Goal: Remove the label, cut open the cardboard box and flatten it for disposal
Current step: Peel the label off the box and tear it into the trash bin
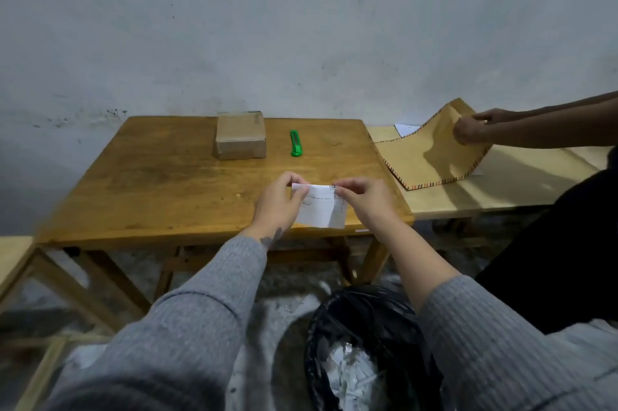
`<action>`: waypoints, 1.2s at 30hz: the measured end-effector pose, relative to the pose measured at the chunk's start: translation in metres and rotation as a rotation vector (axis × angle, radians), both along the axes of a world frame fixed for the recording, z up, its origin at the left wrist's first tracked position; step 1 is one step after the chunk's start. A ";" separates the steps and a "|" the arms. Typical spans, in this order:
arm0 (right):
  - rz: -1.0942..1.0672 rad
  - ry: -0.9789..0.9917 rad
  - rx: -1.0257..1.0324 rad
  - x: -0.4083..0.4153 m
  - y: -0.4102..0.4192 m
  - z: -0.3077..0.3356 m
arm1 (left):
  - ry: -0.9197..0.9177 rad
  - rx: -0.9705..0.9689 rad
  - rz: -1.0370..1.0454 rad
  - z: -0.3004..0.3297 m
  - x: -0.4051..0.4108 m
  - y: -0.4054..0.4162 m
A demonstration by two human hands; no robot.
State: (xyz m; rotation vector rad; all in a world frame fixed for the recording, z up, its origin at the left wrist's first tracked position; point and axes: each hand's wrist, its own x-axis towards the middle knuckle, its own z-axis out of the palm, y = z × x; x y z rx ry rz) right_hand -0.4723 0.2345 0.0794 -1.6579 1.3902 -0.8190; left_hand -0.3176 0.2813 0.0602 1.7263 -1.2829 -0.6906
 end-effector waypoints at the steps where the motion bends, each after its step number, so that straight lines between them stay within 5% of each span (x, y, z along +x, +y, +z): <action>1: 0.022 -0.004 0.006 -0.012 0.002 0.000 | 0.022 -0.003 -0.009 -0.001 -0.012 0.003; 6: 0.108 0.016 -0.021 -0.063 0.017 -0.012 | 0.031 -0.005 0.000 -0.014 -0.065 0.017; 15: 0.268 0.376 -0.150 -0.111 0.033 -0.039 | -0.133 0.070 0.052 -0.047 -0.124 0.048; 21: 0.370 0.442 -0.209 -0.123 0.040 -0.056 | -0.664 0.117 -0.013 -0.049 -0.131 0.054; 27: 0.356 0.357 -0.147 -0.126 0.040 -0.070 | -0.560 0.195 -0.028 -0.061 -0.136 0.053; 32: 0.308 0.409 -0.385 -0.128 0.049 -0.075 | -0.254 0.315 0.064 -0.067 -0.147 0.045; 36: 0.307 0.430 -0.508 -0.135 0.056 -0.085 | -0.183 0.345 0.079 -0.079 -0.154 0.044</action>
